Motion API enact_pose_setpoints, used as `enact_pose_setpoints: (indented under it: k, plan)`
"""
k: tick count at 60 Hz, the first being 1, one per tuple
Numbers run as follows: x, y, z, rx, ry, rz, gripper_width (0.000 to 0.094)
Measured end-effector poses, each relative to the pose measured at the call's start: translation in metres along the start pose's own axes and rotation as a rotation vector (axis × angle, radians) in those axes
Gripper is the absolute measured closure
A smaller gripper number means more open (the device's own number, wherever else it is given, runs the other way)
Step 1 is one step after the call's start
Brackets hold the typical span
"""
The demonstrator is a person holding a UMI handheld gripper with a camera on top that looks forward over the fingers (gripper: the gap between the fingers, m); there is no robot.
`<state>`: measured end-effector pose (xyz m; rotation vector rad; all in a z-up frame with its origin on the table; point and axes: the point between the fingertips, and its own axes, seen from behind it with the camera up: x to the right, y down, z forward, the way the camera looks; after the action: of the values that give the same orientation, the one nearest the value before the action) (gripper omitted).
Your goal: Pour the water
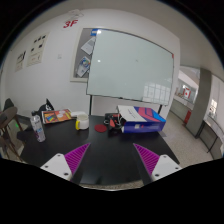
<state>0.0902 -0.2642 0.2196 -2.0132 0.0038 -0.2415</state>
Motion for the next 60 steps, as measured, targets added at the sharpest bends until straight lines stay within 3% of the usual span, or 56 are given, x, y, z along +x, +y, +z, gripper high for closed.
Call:
enact_pose_setpoints:
  k: [18, 26, 34, 49, 60]
  plan:
    - [-0.041, 0.060, -0.007, -0.047, 0.039, -0.030, 0.0088]
    - [-0.101, 0.105, -0.012, -0.105, 0.027, -0.045, 0.0089]
    - [-0.196, 0.127, -0.007, -0.137, -0.057, 0.001, 0.0089]
    - [-0.361, 0.082, 0.060, -0.055, -0.201, 0.069, 0.0087]
    - [-0.421, 0.027, 0.134, 0.039, -0.212, 0.070, 0.0089]
